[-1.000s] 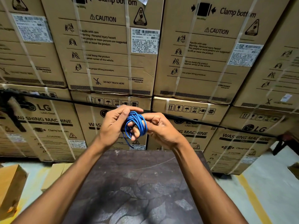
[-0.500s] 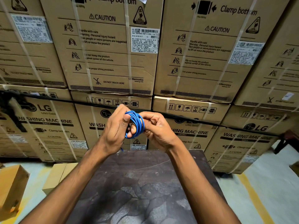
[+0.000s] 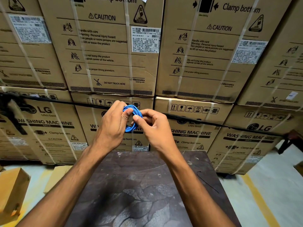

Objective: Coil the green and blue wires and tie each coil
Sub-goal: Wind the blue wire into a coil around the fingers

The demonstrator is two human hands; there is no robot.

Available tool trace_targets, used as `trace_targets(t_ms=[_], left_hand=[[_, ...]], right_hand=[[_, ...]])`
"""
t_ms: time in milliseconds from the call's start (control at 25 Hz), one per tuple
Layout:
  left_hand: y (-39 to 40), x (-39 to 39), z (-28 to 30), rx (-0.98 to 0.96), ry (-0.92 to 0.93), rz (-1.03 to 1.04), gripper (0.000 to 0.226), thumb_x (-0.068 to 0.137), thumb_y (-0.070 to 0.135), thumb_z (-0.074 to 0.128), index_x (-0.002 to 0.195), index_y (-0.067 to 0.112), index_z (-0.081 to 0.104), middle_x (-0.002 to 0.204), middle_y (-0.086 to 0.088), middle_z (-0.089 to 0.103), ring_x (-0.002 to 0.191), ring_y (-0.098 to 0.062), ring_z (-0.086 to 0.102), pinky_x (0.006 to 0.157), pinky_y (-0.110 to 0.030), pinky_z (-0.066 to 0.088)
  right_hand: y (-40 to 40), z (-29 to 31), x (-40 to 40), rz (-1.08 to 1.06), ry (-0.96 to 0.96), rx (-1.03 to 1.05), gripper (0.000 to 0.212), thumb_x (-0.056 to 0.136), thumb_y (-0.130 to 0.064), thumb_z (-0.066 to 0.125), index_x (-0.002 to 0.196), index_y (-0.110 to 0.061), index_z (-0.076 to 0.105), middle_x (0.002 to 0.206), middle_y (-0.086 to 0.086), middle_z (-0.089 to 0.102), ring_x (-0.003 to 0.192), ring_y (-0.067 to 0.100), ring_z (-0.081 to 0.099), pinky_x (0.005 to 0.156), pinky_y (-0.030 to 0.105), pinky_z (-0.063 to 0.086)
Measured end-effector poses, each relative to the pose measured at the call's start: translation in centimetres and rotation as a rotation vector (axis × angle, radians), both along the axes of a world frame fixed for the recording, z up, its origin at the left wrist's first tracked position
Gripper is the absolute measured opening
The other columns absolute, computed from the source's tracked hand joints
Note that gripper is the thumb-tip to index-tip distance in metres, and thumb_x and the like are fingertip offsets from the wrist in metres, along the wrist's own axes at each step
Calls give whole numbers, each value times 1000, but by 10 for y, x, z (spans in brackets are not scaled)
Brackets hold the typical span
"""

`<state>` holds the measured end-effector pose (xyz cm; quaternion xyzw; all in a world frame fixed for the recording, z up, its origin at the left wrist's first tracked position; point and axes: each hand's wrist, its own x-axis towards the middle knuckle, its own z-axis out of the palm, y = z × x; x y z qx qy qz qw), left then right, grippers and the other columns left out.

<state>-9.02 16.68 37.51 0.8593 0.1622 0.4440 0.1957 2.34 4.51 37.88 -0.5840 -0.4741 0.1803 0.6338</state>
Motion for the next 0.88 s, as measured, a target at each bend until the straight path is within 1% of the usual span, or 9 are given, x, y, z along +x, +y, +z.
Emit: trace_targets(t_ms=[80,240,400,480,560,640,680,760,880], left_hand=[[0,0,-7,-37,9,-12,32,108,35,33,87,16,48,82,8,42,72,-8,45,61,-22,35],[0,-1,-14,-141,44,-116,33,108,32,35,91,10,53,87,3,47,80,-7,48,70,-18,36],[9,-16,-16,42,288,-104,25,107,41,31,100,24,48,94,7,46,89,-11,45,78,-24,35],[17,-23,-14,15,388,-153,28,106,49,31,100,27,49,91,9,50,85,-13,51,75,-29,43],[19,-26,-9,-133,401,-261,29,104,51,36,100,28,53,86,7,58,80,-14,57,73,-37,48],[20,-28,-9,-229,366,-333,25,104,46,42,99,26,56,84,5,59,77,-12,56,72,-34,47],[20,-29,-10,-220,358,-339,26,104,45,42,98,24,56,83,4,58,75,-12,54,70,-34,45],[19,-30,-14,-134,368,-280,28,105,48,37,95,26,51,76,1,56,69,-19,54,65,-42,45],[17,-29,-19,-13,394,-136,28,105,53,25,91,36,42,64,0,54,58,-21,51,57,-48,44]], right_hand=[[3,-1,1,-57,-112,-68,12,98,-22,68,105,-18,76,91,-3,78,87,14,74,84,44,62],[8,-6,4,-168,-211,-81,15,99,-19,64,106,-17,77,91,-6,77,85,10,72,80,40,60],[8,-16,9,-181,-224,-90,18,99,-17,64,109,-16,78,98,-7,79,91,6,73,84,32,60],[8,-21,8,-170,-225,-91,19,99,-16,64,111,-15,78,100,-7,79,94,4,73,85,27,59],[8,-25,8,-144,-215,-86,19,99,-16,64,112,-15,78,102,-7,79,96,4,73,86,27,59],[10,-27,10,-101,-214,-74,20,99,-15,65,114,-14,78,102,-6,79,95,4,73,85,27,60],[11,-27,12,-79,-211,-71,20,100,-14,64,115,-13,77,102,-5,79,93,5,73,84,28,61],[11,-27,14,-5,-141,-63,20,100,-10,63,116,-8,76,98,1,79,86,7,72,80,28,61],[9,-28,14,111,36,-60,18,101,-7,64,115,-4,75,88,6,76,77,8,67,69,19,54]])
